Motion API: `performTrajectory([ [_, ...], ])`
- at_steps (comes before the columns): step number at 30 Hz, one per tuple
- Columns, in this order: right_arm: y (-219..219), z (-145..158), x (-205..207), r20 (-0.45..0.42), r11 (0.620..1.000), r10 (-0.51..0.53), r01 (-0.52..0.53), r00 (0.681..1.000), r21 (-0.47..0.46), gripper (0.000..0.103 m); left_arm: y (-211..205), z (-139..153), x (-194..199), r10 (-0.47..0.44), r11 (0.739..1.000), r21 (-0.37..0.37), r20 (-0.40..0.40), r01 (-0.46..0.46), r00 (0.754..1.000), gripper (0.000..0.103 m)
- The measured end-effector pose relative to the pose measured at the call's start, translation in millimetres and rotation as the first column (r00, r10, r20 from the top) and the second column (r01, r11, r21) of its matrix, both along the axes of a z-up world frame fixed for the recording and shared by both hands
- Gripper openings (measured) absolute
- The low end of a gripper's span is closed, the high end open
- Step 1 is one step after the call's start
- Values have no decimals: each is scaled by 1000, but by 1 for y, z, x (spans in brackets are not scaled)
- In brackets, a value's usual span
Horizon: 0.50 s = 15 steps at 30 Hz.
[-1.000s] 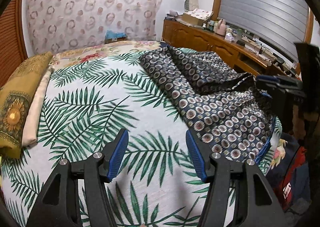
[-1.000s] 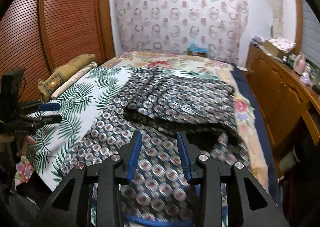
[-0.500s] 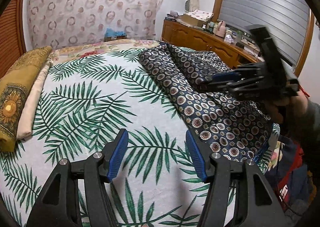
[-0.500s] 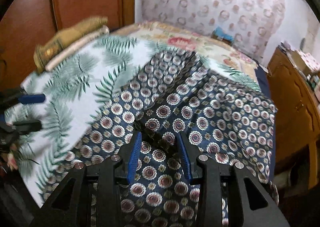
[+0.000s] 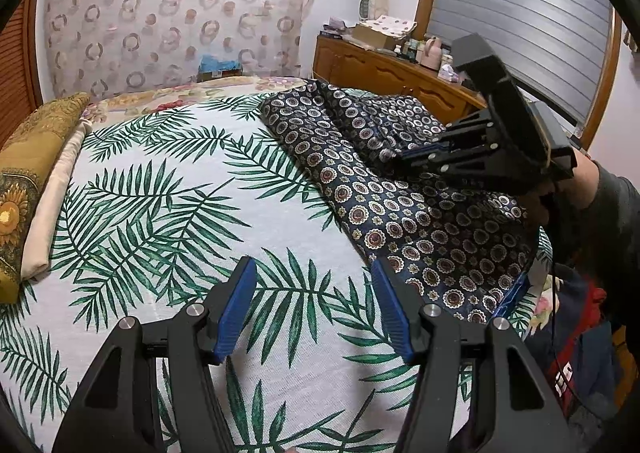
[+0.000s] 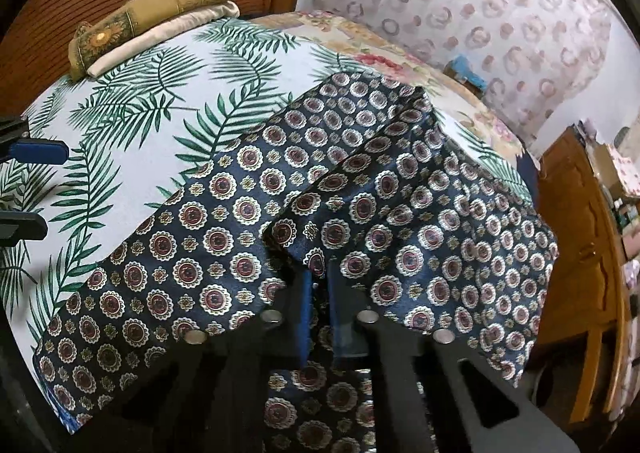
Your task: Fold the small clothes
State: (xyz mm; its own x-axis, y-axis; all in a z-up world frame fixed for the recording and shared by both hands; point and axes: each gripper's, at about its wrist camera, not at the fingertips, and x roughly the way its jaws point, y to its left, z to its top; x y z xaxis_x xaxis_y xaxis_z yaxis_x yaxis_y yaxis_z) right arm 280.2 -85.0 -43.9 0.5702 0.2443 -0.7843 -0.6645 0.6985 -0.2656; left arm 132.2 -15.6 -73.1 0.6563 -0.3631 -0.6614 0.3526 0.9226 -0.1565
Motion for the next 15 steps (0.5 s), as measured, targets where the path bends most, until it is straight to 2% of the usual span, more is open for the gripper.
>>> performTrajectory([
  [5,-28,24,8,19,995,-51,49,999,87,3,1,1,-1,1,1000,-5,3,-1,1000,61],
  [9,-53,46,25,57,981,-145,136,988,136,3,-1,0,-2,-3,1000,-4,6,3,1000,61],
  [15,-89,60,76,113,935,-340,323,934,146,3,-8,0,-5,-13,1000,-7,6,13,1000,61],
])
